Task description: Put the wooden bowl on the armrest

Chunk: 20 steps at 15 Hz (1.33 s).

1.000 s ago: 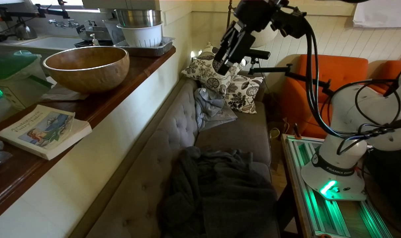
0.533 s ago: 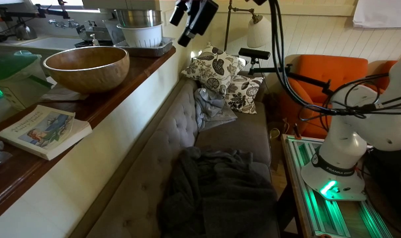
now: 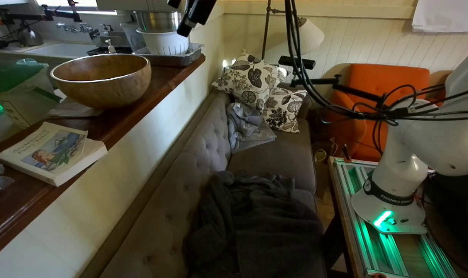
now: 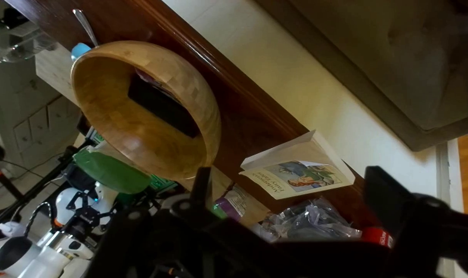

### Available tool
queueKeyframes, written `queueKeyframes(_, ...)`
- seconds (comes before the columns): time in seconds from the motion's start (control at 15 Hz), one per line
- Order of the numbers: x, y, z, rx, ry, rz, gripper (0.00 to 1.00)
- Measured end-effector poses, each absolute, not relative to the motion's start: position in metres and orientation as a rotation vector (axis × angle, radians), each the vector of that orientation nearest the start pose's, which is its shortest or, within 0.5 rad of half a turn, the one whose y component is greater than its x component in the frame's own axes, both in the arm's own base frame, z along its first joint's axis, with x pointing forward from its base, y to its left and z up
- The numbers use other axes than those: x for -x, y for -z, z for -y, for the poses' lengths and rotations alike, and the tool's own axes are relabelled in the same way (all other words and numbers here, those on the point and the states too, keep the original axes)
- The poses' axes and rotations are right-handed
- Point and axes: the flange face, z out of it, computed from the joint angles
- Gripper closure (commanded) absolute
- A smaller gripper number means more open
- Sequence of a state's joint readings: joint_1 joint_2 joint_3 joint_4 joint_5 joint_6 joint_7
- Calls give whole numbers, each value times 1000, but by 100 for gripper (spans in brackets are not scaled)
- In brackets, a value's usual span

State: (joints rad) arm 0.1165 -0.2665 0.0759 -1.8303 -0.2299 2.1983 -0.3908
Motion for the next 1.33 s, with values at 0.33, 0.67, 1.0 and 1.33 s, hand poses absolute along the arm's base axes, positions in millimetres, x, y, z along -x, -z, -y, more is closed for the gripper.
queueKeyframes(0.33, -505, -711, -97, 3106, 1029, 1067, 0)
queueKeyframes(0.67, -516, -725, -97, 3059, 1098, 1223, 0)
queueKeyframes(1.0, -553, -748, -90, 2971, 1034, 1660, 0)
queueKeyframes(1.33, -607, -739, -87, 2850, 852, 2072, 0)
